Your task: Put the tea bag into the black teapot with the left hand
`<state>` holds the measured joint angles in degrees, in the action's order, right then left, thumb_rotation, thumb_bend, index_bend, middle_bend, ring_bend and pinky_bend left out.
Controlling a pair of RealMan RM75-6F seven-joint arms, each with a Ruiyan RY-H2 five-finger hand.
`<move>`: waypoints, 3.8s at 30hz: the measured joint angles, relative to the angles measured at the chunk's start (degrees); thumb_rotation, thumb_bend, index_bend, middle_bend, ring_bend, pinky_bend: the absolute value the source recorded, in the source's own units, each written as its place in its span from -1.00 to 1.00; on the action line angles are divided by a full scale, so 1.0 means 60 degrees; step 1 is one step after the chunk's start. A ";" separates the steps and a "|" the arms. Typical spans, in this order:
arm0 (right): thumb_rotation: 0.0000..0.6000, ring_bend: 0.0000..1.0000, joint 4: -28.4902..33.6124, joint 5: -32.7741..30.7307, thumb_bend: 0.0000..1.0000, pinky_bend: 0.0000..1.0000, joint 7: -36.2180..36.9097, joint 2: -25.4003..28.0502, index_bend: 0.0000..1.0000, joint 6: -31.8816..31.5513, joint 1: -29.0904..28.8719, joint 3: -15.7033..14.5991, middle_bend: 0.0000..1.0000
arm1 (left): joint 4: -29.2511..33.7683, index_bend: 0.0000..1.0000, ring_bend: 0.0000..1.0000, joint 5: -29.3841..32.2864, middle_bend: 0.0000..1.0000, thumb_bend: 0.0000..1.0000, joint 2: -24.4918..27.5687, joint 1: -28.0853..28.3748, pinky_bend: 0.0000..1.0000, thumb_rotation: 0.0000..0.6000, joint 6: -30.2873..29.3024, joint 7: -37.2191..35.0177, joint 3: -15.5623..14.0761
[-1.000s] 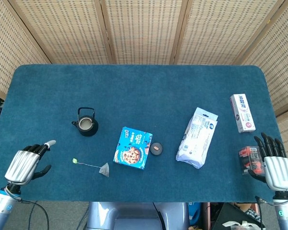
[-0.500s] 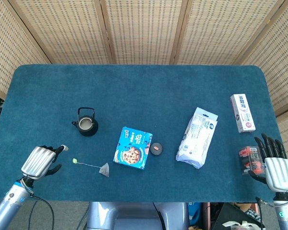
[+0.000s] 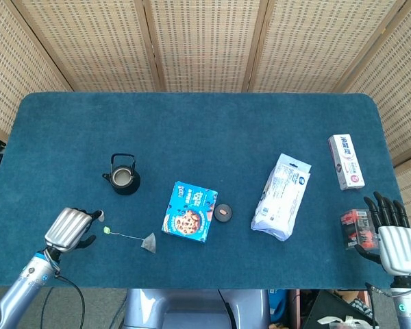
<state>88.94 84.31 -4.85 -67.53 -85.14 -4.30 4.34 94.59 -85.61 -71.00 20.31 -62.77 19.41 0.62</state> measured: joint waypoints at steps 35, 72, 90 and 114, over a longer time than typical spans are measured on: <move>1.00 -1.00 0.0060 -0.0208 -0.99 -1.00 -0.0100 0.0044 -1.00 0.0079 0.0115 -0.0023 -1.00 | -0.1168 -0.12 0.28 0.1825 0.39 -0.28 -0.1062 0.0764 0.30 1.00 0.1286 0.0307 -0.0086; 1.00 -1.00 0.0082 -0.0335 -0.99 -1.00 -0.0040 0.0094 -1.00 -0.0047 0.0397 -0.0075 -1.00 | -0.1473 0.02 0.28 0.2554 0.39 -0.11 -0.1503 0.1278 0.30 1.00 0.1689 0.0567 -0.0231; 1.00 -1.00 -0.0039 -0.0301 -1.00 -1.00 0.0110 0.0069 -1.00 -0.0137 0.0475 -0.0064 -1.00 | -0.1233 0.17 0.28 0.2667 0.39 -0.10 -0.1444 0.1329 0.30 1.00 0.1681 0.0458 -0.0316; 1.00 -1.00 -0.0031 -0.0253 -1.00 -1.00 0.0110 0.0047 -1.00 -0.0312 0.0645 -0.0110 -1.00 | -0.1361 0.22 0.28 0.2825 0.39 -0.10 -0.1537 0.1345 0.30 1.00 0.1702 0.0435 -0.0427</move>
<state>88.75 82.79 -4.19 -67.25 -87.01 -0.43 3.67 86.42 -68.66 -80.23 28.38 -52.56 22.02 -1.94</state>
